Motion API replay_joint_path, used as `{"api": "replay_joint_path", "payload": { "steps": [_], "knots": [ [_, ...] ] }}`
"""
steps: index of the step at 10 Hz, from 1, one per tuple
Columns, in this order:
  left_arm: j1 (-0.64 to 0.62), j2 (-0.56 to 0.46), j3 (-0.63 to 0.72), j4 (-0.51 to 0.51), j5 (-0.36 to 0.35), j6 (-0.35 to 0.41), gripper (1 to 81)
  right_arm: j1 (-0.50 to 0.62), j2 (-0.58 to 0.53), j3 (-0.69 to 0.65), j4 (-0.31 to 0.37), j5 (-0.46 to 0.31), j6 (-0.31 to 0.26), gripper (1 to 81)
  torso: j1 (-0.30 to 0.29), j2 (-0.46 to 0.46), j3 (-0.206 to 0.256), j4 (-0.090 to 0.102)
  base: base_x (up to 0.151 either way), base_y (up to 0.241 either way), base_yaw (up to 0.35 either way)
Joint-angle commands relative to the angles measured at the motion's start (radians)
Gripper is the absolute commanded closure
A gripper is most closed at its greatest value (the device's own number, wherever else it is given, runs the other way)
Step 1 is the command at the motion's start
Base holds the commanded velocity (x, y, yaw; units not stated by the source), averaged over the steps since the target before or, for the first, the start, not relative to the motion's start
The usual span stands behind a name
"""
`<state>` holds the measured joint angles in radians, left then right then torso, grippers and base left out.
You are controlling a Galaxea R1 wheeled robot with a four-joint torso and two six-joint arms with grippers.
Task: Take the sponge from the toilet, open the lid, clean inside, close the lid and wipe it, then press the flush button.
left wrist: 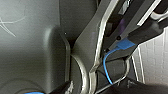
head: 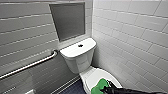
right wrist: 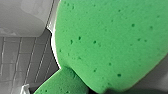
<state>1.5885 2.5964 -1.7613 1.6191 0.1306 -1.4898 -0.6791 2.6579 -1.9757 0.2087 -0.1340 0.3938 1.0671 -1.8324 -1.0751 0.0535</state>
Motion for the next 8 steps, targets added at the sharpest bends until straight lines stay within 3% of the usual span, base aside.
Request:
{"api": "replay_joint_path", "payload": {
  "steps": [1, 4, 7, 8],
  "knots": [
    [0.005, -0.005, 0.039, 0.004, 0.015, 0.005, 1.0, 0.000, -0.222, 0.203, 0.000, -0.024, 0.005, 81.1, 0.000, 0.000, 0.000, 0.000, 0.000, 0.000, 0.000],
    [0.002, -0.004, 0.039, 0.005, 0.014, 0.011, 1.0, -0.049, -0.385, 0.355, 0.001, 0.024, 0.005, 81.1, 0.000, 0.000, 0.000, 0.000, 0.000, 0.000, 0.000],
    [0.002, -0.004, 0.039, 0.005, 0.012, 0.013, 1.0, -0.173, -0.493, 0.362, -0.005, 0.040, 0.002, 81.1, 0.000, 0.000, 0.000, 0.000, 0.000, 0.000, 0.000],
    [0.000, -0.008, 0.039, 0.005, 0.012, 0.013, 1.0, -0.230, -0.526, 0.362, -0.005, 0.087, -0.004, 81.1, 0.000, 0.000, 0.000, 0.000, 0.000, 0.000, 0.000]
  ]
}}
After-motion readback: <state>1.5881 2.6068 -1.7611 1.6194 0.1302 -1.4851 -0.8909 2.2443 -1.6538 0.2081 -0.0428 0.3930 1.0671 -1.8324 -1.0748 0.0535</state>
